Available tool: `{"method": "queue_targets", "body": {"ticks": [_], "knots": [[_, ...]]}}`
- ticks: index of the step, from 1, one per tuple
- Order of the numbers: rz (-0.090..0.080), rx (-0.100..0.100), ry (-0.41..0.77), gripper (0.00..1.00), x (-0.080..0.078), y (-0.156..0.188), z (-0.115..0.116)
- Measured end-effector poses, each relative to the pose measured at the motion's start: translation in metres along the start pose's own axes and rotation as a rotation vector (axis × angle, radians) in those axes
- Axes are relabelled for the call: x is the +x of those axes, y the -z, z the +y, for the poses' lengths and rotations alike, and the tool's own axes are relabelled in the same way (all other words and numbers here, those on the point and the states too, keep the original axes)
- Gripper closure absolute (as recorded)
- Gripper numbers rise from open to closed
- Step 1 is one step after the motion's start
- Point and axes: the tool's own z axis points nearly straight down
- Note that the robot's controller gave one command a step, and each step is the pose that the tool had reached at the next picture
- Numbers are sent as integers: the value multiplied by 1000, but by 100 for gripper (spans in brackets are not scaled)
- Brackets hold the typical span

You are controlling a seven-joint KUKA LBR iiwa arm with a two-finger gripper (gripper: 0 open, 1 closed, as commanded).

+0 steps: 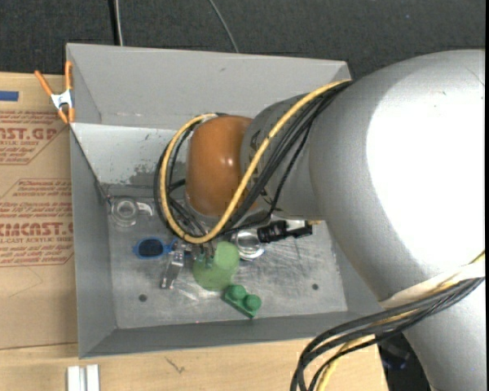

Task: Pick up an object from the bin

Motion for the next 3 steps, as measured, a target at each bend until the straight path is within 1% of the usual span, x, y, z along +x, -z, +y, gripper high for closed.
{"method": "queue_targets", "body": {"ticks": [1, 2, 3], "knots": [[-9, -3, -1, 100, -3, 2, 0], [-5, -2, 0, 100, -5, 81, 2], [0, 1, 1, 100, -5, 93, 3]]}}
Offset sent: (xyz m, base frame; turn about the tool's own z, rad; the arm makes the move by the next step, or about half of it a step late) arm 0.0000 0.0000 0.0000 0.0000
